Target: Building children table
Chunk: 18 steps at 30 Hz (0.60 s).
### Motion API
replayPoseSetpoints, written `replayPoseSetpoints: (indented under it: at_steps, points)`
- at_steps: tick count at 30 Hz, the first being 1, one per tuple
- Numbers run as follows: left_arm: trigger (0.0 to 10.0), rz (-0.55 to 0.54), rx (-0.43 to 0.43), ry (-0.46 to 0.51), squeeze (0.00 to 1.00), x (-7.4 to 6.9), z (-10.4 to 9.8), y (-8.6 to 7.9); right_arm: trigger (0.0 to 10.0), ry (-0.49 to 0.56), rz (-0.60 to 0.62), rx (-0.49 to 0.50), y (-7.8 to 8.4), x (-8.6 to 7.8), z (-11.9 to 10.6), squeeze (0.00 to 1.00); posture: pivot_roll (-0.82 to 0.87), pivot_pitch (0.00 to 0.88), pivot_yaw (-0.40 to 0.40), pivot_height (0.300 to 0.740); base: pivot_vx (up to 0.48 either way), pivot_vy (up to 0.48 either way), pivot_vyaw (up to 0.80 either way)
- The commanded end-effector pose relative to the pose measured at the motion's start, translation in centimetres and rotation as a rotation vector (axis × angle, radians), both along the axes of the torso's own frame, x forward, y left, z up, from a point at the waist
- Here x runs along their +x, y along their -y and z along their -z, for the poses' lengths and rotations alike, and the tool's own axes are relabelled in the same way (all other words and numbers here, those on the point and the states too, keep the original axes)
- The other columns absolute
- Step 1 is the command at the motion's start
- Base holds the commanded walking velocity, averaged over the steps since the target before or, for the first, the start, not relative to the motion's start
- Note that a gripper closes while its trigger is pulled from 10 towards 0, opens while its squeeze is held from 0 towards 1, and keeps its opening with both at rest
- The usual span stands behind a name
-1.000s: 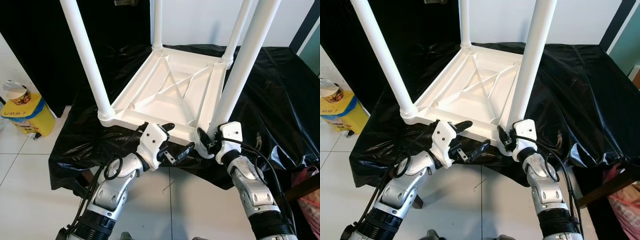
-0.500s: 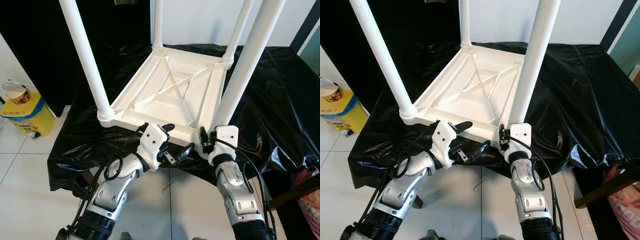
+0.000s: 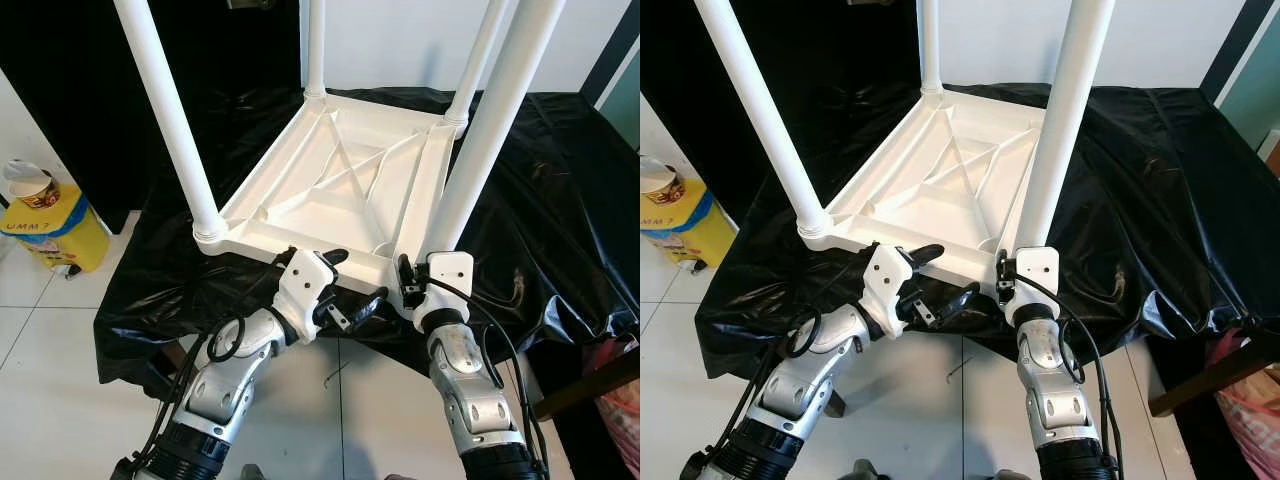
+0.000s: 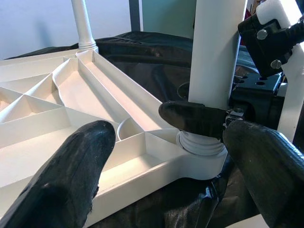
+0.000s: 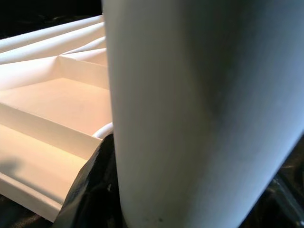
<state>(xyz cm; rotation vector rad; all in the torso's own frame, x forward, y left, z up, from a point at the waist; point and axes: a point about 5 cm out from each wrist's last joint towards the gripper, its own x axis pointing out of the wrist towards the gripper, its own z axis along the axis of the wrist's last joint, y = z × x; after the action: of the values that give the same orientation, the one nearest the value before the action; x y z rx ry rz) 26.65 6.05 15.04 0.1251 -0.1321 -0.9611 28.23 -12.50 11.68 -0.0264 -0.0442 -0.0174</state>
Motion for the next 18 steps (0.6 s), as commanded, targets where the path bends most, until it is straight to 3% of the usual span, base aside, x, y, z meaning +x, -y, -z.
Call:
replayPoseSetpoints:
  at_steps: [1,2,3,8,16,17,18]
  points:
    - [10.0,0.025,0.006,0.005,0.00,-0.2,-0.1,0.3,10.0,-0.087,0.010,-0.030,0.2,-0.6,1.7,0.00,-0.01,0.033,-0.031,0.740,0.000,0.000,0.00]
    - [10.0,0.025,0.006,0.005,0.00,-0.2,-0.1,0.3,10.0,-0.087,0.010,-0.030,0.2,-0.6,1.7,0.00,-0.01,0.033,-0.031,0.740,0.000,0.000,0.00]
    - [10.0,0.024,0.005,0.005,0.00,-0.2,-0.1,0.3,10.0,-0.081,0.002,-0.034,0.3,-0.6,1.6,1.00,-0.01,0.034,-0.033,0.740,0.000,0.000,0.00]
    - [10.0,0.022,0.002,0.005,0.00,-0.2,-0.1,0.4,10.0,-0.048,-0.046,-0.035,1.0,-0.6,1.0,1.00,-0.02,0.034,-0.035,0.740,0.000,0.000,0.00]
    - [10.0,0.020,-0.001,0.007,0.00,-0.1,-0.1,0.4,10.0,-0.001,-0.262,-0.065,3.7,-1.2,0.3,1.00,-0.03,0.038,-0.030,0.740,0.000,0.000,0.00]
    - [10.0,0.021,-0.001,0.007,0.00,0.0,-0.1,0.4,10.0,-0.007,-0.295,-0.073,4.0,-1.1,0.3,0.04,-0.03,0.039,-0.026,0.740,0.000,0.000,0.00]
    - [10.0,0.021,-0.001,0.007,0.00,0.0,-0.1,0.4,10.0,-0.007,-0.295,-0.073,4.0,-1.1,0.3,0.04,-0.03,0.039,-0.026,0.740,0.000,0.000,0.00]
